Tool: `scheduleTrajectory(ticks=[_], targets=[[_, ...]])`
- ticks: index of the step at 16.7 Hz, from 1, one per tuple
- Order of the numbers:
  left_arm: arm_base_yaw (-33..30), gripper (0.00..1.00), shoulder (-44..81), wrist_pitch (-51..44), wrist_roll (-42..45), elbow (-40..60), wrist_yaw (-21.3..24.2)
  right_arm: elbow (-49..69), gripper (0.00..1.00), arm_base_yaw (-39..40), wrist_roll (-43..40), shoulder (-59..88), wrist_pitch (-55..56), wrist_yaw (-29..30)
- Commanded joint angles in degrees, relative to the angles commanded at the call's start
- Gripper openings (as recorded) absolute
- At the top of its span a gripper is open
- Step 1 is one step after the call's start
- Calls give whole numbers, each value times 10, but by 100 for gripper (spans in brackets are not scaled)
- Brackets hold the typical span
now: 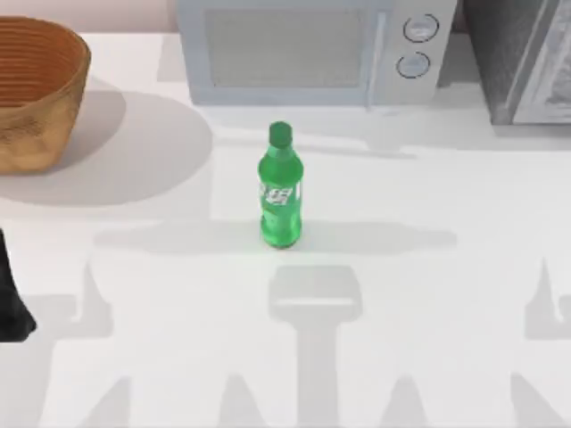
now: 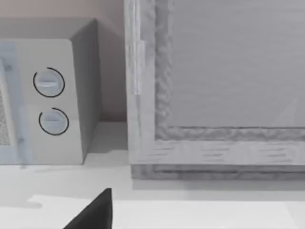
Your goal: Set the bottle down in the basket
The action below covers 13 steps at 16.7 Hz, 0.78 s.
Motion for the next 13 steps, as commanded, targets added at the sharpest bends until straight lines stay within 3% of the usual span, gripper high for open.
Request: scheduleTrajectory(ticks=[6, 13], targets=[[-19, 100, 60, 56, 2, 18, 17, 0, 100, 0, 0, 0, 0, 0], [-88, 100, 381, 307, 10, 87, 79, 0, 100, 0, 0, 0, 0, 0]])
